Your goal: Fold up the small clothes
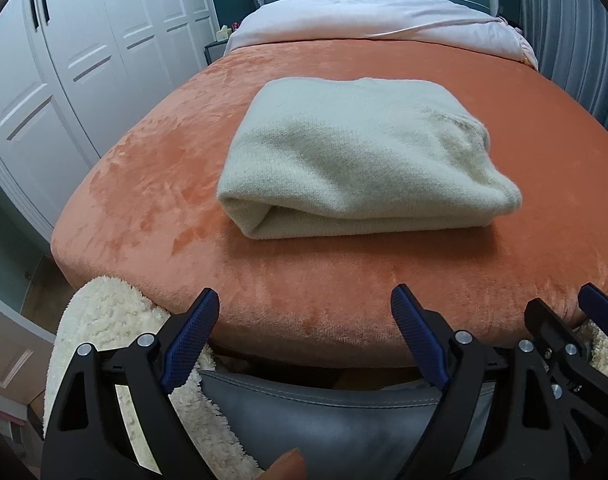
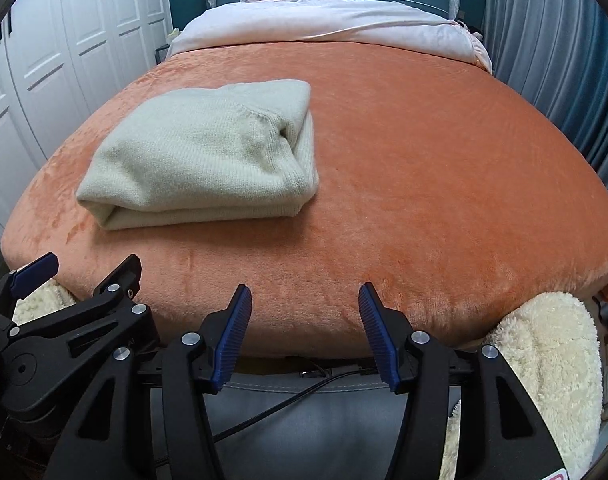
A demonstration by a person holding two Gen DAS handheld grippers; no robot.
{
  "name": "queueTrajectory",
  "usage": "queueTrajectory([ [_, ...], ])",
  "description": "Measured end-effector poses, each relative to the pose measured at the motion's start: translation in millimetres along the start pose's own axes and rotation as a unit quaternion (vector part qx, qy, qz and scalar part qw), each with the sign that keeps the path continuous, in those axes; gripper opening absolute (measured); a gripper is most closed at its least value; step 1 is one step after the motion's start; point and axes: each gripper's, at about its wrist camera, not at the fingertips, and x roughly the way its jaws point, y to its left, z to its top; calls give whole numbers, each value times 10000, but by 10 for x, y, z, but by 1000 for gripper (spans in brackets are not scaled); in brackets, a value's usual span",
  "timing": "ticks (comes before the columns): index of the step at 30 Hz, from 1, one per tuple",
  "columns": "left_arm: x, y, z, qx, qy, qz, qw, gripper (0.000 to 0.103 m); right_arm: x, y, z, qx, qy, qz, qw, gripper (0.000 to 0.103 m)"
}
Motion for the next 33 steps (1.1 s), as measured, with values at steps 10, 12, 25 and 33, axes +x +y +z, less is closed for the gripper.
queueTrajectory([
  [10,-61,-21,-25,26,-97,-17,9999,85,-26,-47,-29,82,-25,-40,10000,55],
  [12,-72,-17,-23,23,-109,-37,9999,85,-30,-49,-39,111,-26,-41,9999,55],
  [25,-82,-23,-18,15,-88,-36,10000,85,-43,-73,-42,110,-51,-81,9999,55],
  [33,-90,-35,-24,23,-111,-2,9999,85,-51,-37,-59,126,-75,-126,9998,55],
])
